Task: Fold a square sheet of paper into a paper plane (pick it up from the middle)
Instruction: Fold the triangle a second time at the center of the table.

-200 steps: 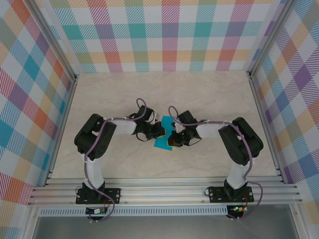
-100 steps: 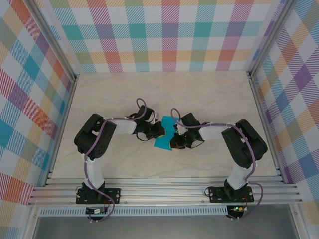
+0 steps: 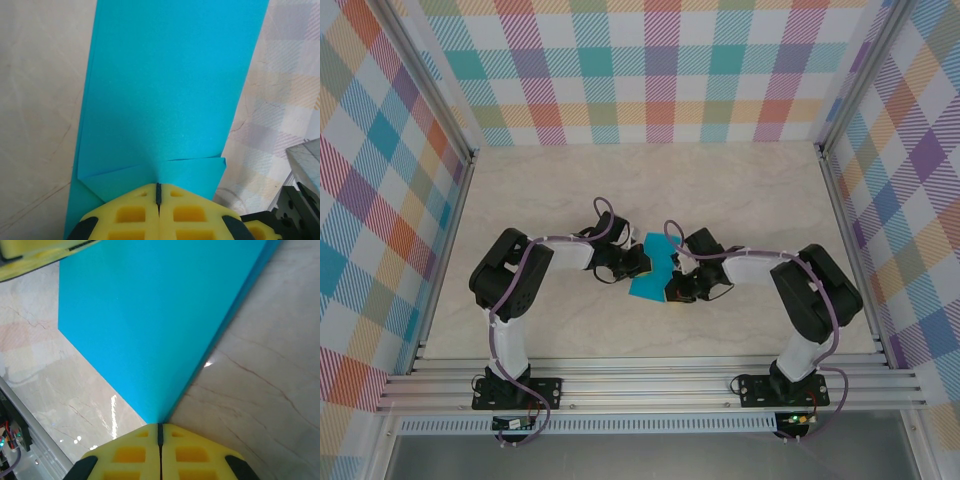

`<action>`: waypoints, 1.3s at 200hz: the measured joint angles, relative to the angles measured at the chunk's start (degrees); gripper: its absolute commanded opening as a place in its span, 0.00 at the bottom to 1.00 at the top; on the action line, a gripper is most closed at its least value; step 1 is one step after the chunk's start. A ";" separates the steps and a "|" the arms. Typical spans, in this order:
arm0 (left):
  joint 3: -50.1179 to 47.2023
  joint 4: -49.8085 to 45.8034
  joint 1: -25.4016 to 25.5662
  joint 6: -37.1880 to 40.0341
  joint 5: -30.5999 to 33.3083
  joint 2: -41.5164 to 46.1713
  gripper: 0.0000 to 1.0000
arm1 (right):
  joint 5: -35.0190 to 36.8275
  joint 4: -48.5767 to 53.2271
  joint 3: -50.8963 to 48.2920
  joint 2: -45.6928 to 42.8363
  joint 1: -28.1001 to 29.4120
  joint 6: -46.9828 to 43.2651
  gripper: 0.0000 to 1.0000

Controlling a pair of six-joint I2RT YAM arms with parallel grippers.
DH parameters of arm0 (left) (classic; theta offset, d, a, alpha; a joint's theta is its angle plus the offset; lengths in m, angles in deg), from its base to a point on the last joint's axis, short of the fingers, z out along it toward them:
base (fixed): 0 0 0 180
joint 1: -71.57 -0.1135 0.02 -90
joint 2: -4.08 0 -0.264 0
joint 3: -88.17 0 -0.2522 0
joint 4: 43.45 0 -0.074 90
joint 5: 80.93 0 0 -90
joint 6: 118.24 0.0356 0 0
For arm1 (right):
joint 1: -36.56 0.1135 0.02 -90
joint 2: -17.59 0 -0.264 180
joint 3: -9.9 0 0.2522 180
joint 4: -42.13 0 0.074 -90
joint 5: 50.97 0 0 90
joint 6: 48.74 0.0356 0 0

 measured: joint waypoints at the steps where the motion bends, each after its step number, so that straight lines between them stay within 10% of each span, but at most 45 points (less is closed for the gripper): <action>1: 0.00 0.00 0.00 0.00 0.00 0.00 0.01 | 0.09 0.09 0.02 -0.13 0.00 0.00 0.05; 202: 0.07 -0.17 0.02 0.00 0.00 0.00 0.01 | -1.60 -3.10 -0.55 1.14 1.42 2.54 0.08; 260: 0.07 -0.07 0.00 -0.26 -0.20 0.02 0.03 | 2.97 -1.20 -0.35 -2.89 -4.28 7.43 0.28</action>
